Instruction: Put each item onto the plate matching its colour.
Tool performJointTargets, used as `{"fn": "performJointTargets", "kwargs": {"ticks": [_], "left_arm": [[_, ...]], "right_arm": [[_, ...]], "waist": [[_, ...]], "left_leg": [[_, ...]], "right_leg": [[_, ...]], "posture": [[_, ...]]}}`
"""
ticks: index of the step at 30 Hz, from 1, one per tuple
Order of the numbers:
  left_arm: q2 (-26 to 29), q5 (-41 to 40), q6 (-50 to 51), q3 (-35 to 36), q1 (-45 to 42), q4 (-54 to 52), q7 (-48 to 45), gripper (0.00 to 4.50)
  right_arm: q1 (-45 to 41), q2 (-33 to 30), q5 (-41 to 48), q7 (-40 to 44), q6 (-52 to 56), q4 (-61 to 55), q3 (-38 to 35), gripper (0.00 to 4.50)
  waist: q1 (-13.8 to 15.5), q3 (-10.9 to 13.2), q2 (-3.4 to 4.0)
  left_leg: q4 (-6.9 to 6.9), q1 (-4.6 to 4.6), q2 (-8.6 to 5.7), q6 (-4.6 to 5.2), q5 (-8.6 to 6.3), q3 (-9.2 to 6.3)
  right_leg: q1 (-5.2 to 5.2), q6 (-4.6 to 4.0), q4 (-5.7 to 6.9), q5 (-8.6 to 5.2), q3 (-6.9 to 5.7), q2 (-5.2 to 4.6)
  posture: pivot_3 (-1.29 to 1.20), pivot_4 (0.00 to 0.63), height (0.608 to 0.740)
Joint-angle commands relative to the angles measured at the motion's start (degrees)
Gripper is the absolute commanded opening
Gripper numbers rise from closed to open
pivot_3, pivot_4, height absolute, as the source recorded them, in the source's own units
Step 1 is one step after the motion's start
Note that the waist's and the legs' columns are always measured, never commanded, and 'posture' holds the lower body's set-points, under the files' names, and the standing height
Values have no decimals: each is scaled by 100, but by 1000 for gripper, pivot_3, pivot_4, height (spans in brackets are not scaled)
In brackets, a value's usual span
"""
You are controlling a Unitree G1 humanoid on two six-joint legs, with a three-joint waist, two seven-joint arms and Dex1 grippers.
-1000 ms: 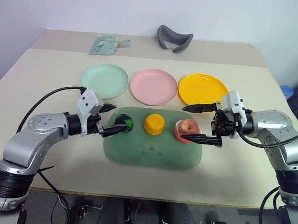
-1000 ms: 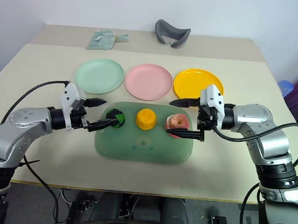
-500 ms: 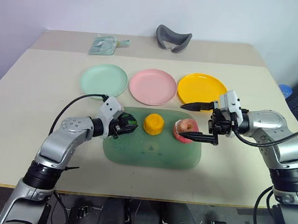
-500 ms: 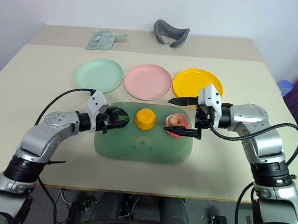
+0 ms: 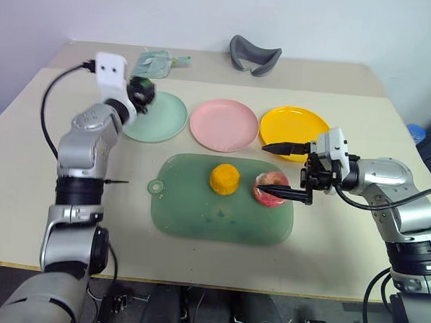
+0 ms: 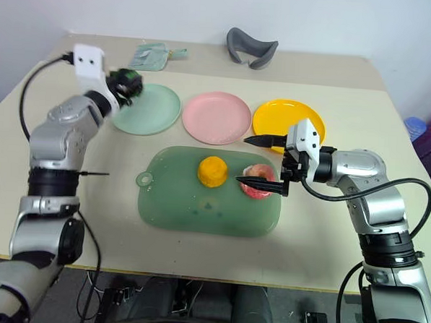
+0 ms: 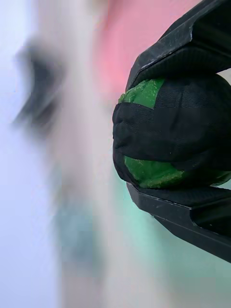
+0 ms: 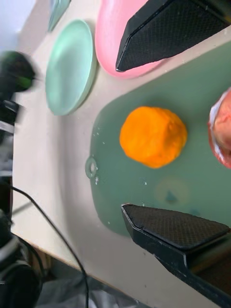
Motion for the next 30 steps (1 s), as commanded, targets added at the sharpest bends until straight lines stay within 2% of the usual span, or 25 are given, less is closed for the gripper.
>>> {"fn": "performJointTargets", "kwargs": {"ticks": [1, 3, 6, 10, 13, 16, 19, 22, 27, 29, 30], "left_arm": [[-168, 339, -758, 175, -413, 1144, 697, 2956], [-341, 278, -1033, 216, -683, 1774, 655, 3315], [-432, 289, -1341, 165, -831, 2210, 461, 4488], [-430, 157, -1461, 146, -696, 1932, -36, 4488], [-494, -453, -1005, -129, -156, 569, -1374, 4488], [-475, -974, -461, -415, 303, -492, -2339, 4488], [-221, -1327, -44, -972, 809, -1384, -3527, 4488], [122, -1340, 5, -1461, 1112, -1809, -4417, 4488], [635, -1225, -360, -1497, 1615, -2278, -4973, 4488], [657, -1190, -903, -1244, 1897, -2356, -4950, 4488], [1056, -1054, -1189, -1102, 2253, -2429, -5189, 4488]], "right_arm": [[-103, 75, -4, -22, -142, -39, -88, 4500], [-119, 96, -2, -28, -155, -23, -95, 4500], [-119, 92, -3, -27, -163, -17, -114, 4500], [-65, 80, 20, -72, -128, -69, -154, 4500], [49, 48, 56, -101, -89, -167, -187, 4500], [107, 21, 79, -113, -53, -218, -210, 4500], [162, 0, 100, -136, 9, -282, -236, 4500], [247, 19, 50, -292, 117, -469, -185, 4500], [170, 138, -517, -908, 180, -710, 167, 4500], [57, 223, -677, -1191, 342, -761, 302, 4500], [-145, 338, -711, -1384, 611, -831, 430, 4500]], "waist": [[5, 0, 0], [19, 12, -17], [36, 15, -23], [-1, 15, -23], [-28, 15, -22], [-16, 16, -22], [-17, 16, -21], [-18, 15, -20], [-95, 15, -18], [-108, 15, -17], [-119, 15, -17]], "left_leg": [[-2, 0, 0, 0, 0, 3], [-1, -2, 0, 0, 0, 9], [12, -16, -1, -2, 1, 12], [6, -19, 0, -4, 2, 13], [3, -21, 1, -6, 4, 14], [5, -22, 1, -7, 4, 14], [11, -21, 1, -7, 4, 13], [11, -20, 2, -8, 4, 12], [10, -20, 5, -10, 5, 8], [8, -20, 5, -11, 6, 2], [8, -20, 6, -11, 6, -3]], "right_leg": [[-1, 0, 0, 0, 0, 0], [-3, 0, 0, 0, -1, 0], [-3, 4, 3, 2, -12, -1], [-12, 5, 1, 2, -12, 2], [-15, 5, 2, 2, -12, 3], [-15, 5, 3, 2, -12, 3], [-14, 5, 8, 2, -11, 2], [-14, 4, 10, 2, -11, 3], [-16, 3, 11, 1, -9, 4], [-16, 2, 11, 1, -9, 3], [-17, 2, 11, 1, -9, 2]], "posture": [[0, 150, 740], [0, 150, 740], [0, 150, 740], [0, 150, 740], [0, 150, 740], [0, 150, 740], [0, 150, 740], [0, 150, 740], [0, 150, 740], [0, 150, 740], [0, 150, 740]]}}
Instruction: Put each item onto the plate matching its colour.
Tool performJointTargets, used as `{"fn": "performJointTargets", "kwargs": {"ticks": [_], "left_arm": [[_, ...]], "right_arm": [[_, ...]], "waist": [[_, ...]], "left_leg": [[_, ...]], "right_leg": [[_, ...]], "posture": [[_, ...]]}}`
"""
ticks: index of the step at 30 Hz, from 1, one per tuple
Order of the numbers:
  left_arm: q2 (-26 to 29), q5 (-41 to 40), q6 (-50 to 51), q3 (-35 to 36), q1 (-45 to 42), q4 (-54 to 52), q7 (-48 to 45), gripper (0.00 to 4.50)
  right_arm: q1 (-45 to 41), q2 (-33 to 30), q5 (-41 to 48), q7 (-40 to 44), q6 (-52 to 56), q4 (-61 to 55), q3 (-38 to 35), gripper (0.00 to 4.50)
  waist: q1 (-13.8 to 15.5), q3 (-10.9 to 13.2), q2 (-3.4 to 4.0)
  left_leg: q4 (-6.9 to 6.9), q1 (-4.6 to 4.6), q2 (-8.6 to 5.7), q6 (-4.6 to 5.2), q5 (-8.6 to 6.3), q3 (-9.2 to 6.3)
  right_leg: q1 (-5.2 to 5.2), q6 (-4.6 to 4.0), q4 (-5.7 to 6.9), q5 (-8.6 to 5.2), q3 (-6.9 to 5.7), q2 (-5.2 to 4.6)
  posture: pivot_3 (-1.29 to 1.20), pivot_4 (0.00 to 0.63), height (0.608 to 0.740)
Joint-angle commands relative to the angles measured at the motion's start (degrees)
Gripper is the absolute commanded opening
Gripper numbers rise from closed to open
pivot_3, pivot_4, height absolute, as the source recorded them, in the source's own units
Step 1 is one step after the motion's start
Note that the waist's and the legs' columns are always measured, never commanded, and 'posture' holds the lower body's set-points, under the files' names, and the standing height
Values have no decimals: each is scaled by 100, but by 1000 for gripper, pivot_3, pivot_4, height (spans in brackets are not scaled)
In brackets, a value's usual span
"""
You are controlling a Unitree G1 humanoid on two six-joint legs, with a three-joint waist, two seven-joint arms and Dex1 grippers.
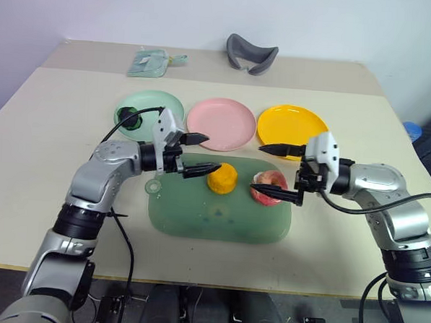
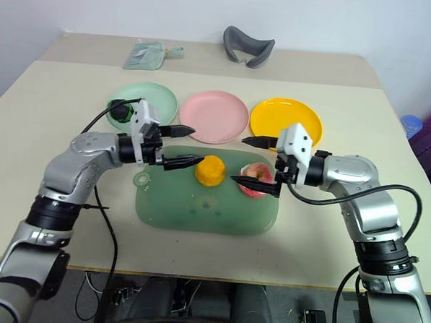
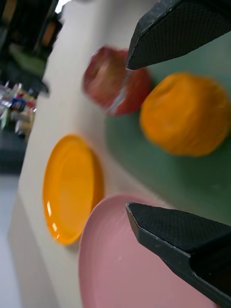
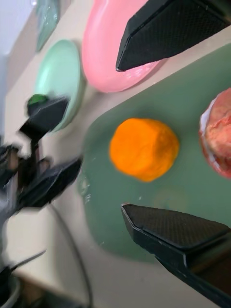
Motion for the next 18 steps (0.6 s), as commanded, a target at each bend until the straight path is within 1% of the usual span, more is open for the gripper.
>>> {"fn": "performJointTargets", "kwargs": {"ticks": [1, 3, 5, 8, 10, 13, 18], "left_arm": [[769, 152, -807, 595, 734, -405, -505, 4488], [1378, -53, -723, 852, 1183, -572, -989, 4488], [1699, -241, -727, 982, 1418, -645, -1299, 4488], [2001, -610, -511, 1193, 1801, -881, -1677, 4488], [2128, -626, -536, 1266, 2042, -1015, -1785, 4488], [2158, -718, -488, 1403, 2272, -1200, -1703, 4488], [2093, -783, -401, 1504, 2521, -1497, -1481, 4488]], "right_arm": [[-581, 276, -127, -600, 687, -371, 271, 4500], [-980, 419, -92, -839, 1336, -512, 460, 4500], [-1244, 467, -80, -898, 1755, -603, 635, 4500], [-1547, 448, -80, -775, 2261, -642, 1005, 4500], [-1658, 377, -74, -621, 2499, -623, 1227, 4500], [-1745, 262, -198, -408, 2654, -549, 1563, 4500], [-1974, 403, -365, -344, 2762, -265, 1872, 4500]], "waist": [[-64, 1, 1], [-162, 4, 5], [-155, 6, 7], [-30, 7, 8], [7, 6, 8], [8, 6, 7], [-32, 6, 8]], "left_leg": [[0, 0, 1, 0, 0, -1], [-6, -1, 10, -4, 2, 7], [-6, -8, 12, -10, 5, 6], [-1, -18, 13, -10, 5, 3], [1, -20, 12, -6, 3, 3], [3, -28, 3, -5, 3, 1], [8, -63, 3, -7, 5, 4]], "right_leg": [[-1, 0, 0, 0, 0, 0], [-27, -10, 19, -4, 15, 6], [-44, -22, 38, -12, 14, 4], [-47, -23, 39, -13, 8, -6], [-46, -23, 38, -13, 9, -12], [-52, -23, 40, -13, 7, -11], [-99, -24, 54, -12, 10, -8]], "posture": [[0, 150, 740], [0, 150, 740], [0, 150, 740], [0, 150, 740], [0, 150, 740], [0, 150, 740], [0, 150, 740]]}}
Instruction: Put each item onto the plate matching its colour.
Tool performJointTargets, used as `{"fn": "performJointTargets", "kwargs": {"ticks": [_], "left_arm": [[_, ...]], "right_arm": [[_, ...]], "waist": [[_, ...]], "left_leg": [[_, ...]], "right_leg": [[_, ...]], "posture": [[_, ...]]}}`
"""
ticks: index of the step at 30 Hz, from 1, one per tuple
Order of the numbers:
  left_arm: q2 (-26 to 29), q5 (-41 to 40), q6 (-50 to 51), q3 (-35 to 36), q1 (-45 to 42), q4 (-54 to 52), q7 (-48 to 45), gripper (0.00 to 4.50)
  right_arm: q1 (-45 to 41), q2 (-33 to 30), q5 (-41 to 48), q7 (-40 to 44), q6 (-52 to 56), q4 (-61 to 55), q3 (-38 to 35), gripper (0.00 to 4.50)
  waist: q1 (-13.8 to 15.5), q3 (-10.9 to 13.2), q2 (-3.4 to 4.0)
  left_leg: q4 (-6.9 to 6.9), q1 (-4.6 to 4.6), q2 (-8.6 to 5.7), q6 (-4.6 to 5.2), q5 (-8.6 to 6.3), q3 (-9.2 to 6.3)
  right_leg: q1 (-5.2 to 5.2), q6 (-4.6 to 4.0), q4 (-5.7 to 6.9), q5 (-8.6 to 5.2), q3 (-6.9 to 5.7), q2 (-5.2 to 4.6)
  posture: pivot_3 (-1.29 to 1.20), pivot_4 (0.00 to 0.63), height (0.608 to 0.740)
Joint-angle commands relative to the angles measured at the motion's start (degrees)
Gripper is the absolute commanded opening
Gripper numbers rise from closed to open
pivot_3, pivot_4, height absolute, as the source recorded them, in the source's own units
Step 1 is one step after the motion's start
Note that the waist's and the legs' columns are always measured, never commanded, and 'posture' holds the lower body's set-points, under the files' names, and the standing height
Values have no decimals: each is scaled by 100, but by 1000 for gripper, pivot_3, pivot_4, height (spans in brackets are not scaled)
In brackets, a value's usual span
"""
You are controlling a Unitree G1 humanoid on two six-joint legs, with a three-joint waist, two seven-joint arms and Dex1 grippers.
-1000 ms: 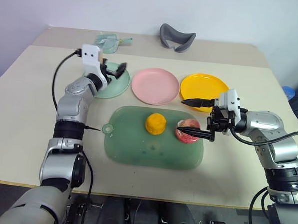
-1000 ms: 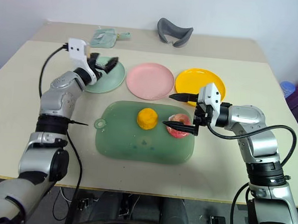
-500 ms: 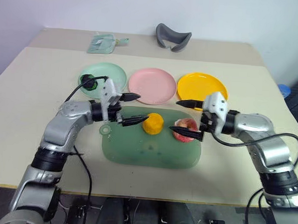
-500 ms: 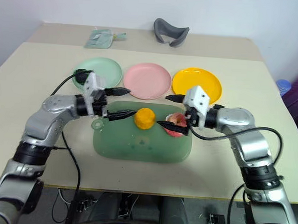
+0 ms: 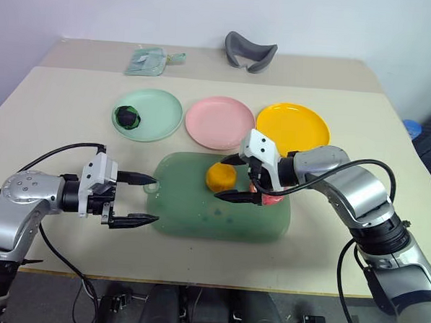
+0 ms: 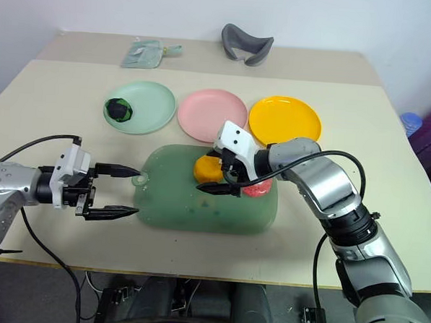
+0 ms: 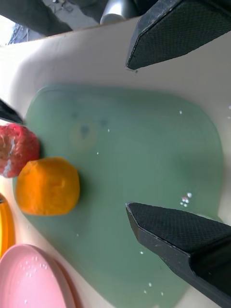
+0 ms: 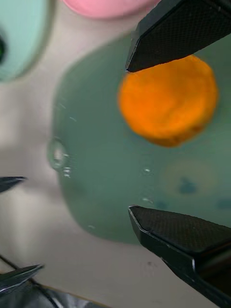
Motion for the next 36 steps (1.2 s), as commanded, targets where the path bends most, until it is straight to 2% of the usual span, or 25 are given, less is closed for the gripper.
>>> {"fn": "performJointTargets", "kwargs": {"ticks": [1, 23, 26, 31, 36], "left_arm": [[-24, -168, 64, 191, 106, -328, 150, 4488], [-328, -196, 14, 104, 347, -717, 763, 4488], [-345, -182, -9, 97, 338, -716, 799, 4500], [-383, -155, -44, 70, 333, -719, 872, 4500], [-440, -133, -62, 55, 310, -704, 932, 4500]], "right_arm": [[-265, 92, -163, 41, -63, 135, 109, 4500], [-377, 726, -1189, -76, -1061, 1239, 368, 4500], [-362, 794, -1286, -107, -1120, 1286, 349, 3704], [-354, 857, -1466, -171, -1287, 1387, 342, 1244], [-372, 868, -1499, -215, -1400, 1396, 215, 1244]], "waist": [[-17, 0, 0], [-8, -1, 0], [-13, -1, 1], [-17, -2, 2], [-7, -2, 1]], "left_leg": [[0, -2, 1, 0, 0, 1], [0, -3, 2, -2, 1, 13], [0, -3, 2, -2, 1, 14], [0, -2, 2, -4, 2, 17], [1, -3, 2, -5, 3, 23]], "right_leg": [[-3, 0, 0, 0, 0, 1], [-6, 0, 0, 0, 1, 3], [-6, 0, 0, 0, 1, 3], [-6, 0, 1, 0, 1, 5], [-4, 0, 1, 0, 0, 4]], "posture": [[0, 150, 740], [0, 150, 740], [0, 150, 740], [0, 150, 740], [0, 150, 740]]}}
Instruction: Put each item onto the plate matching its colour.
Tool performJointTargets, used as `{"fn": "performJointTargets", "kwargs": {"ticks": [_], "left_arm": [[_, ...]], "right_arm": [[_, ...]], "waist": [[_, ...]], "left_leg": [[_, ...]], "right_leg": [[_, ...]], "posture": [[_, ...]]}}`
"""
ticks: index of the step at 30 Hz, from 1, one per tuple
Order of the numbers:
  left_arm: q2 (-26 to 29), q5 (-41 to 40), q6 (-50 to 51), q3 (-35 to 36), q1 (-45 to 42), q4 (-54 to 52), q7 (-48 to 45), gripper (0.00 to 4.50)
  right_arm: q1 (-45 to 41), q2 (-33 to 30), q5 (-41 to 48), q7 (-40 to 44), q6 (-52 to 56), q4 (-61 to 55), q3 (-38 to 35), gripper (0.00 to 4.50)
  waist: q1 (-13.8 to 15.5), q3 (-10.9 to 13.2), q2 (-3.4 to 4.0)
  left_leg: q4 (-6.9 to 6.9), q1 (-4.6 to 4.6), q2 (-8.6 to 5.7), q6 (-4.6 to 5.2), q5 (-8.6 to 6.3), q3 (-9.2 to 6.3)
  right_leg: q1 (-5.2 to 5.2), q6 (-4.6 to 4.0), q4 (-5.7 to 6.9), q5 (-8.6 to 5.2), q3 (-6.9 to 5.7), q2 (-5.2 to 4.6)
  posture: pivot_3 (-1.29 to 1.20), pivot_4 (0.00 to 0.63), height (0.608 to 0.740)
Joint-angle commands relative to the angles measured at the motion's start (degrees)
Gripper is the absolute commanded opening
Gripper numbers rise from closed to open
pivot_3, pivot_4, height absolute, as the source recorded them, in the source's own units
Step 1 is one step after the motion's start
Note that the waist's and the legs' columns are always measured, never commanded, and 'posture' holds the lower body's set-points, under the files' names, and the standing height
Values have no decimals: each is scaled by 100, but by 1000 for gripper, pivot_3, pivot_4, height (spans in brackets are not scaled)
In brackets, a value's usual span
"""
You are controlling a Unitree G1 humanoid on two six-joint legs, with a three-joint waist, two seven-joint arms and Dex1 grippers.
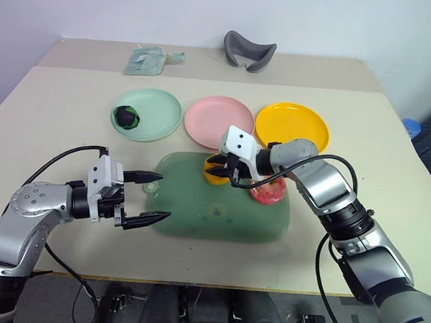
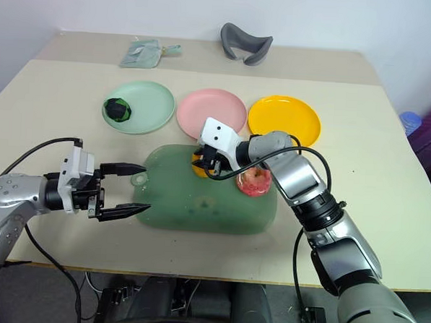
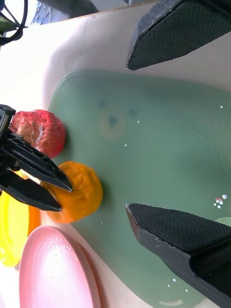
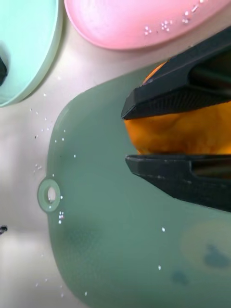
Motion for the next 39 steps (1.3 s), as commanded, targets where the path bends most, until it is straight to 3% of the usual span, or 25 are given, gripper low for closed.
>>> {"fn": "performJointTargets", "kwargs": {"ticks": [1, 14, 17, 22, 39], "left_arm": [[-41, 33, -98, 7, -54, -161, 64, 4500], [-177, 81, -116, -94, -187, -153, 184, 4500], [-188, 76, -98, -100, -193, -165, 193, 4500], [-183, 48, -41, -97, -175, -209, 206, 4500], [-231, 16, 153, -95, -123, -429, 331, 4500]], "right_arm": [[-34, -7, -56, -45, -50, 12, -172, 1244], [-535, -87, 560, 196, 99, 24, -1118, 1244], [-512, -101, 693, 382, 208, -29, -1091, 2061], [-359, -38, 687, 477, 301, -5, -911, 4465], [37, 195, 297, 542, 116, 903, -294, 4465]], "waist": [[-5, 0, 0], [-5, 1, 1], [-10, 1, 1], [-11, 1, 1], [-7, 0, 0]], "left_leg": [[0, 0, 0, 0, 0, -1], [-1, 0, 1, 0, 0, 1], [-1, 0, 1, 0, 0, 1], [-1, 0, 1, 0, 0, 1], [-1, 0, 1, -1, 0, 1]], "right_leg": [[0, 0, 0, 0, 0, 0], [-2, 0, 1, 0, 0, 2], [-2, 0, 1, 0, 0, 2], [-3, 0, 1, 0, 0, 2], [-2, 0, 1, 0, 0, 3]], "posture": [[0, 150, 740], [0, 150, 740], [0, 150, 740], [0, 150, 740], [0, 150, 740]]}}
